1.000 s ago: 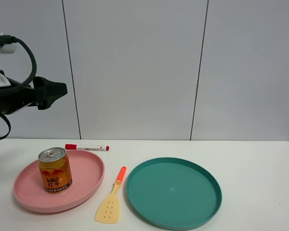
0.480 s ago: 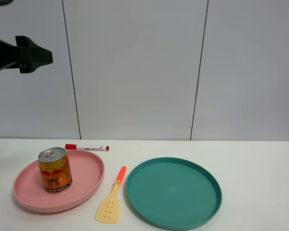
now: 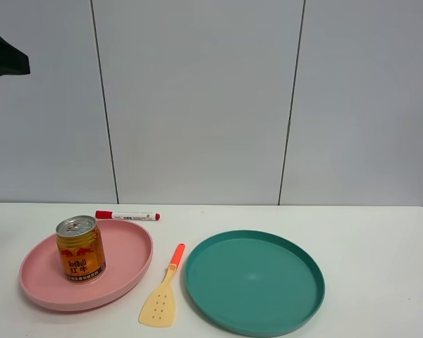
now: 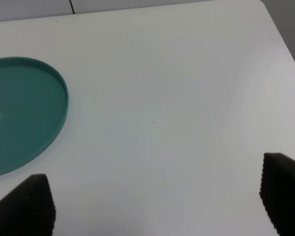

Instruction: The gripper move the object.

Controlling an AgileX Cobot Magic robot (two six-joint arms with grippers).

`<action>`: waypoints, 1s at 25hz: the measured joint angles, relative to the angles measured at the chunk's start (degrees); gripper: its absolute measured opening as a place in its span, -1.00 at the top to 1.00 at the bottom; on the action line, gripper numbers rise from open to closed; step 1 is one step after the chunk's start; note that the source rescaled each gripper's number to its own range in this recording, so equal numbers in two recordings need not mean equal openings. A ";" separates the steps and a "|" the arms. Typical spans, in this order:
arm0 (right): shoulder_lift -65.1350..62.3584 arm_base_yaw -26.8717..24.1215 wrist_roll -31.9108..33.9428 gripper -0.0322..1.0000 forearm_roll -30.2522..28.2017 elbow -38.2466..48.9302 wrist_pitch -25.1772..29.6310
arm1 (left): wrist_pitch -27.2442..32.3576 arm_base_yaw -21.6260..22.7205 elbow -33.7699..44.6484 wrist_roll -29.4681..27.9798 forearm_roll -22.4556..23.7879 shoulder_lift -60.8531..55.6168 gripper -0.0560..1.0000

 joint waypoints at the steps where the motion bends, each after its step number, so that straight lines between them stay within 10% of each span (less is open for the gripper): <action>1: 0.00 0.00 0.00 -1.00 0.00 0.00 0.00 | 1.88 0.00 0.00 0.00 -0.73 -1.41 -0.97; 25: 0.00 0.00 0.00 -1.00 0.00 0.00 0.00 | 46.77 0.00 0.00 5.99 0.78 -24.96 -0.99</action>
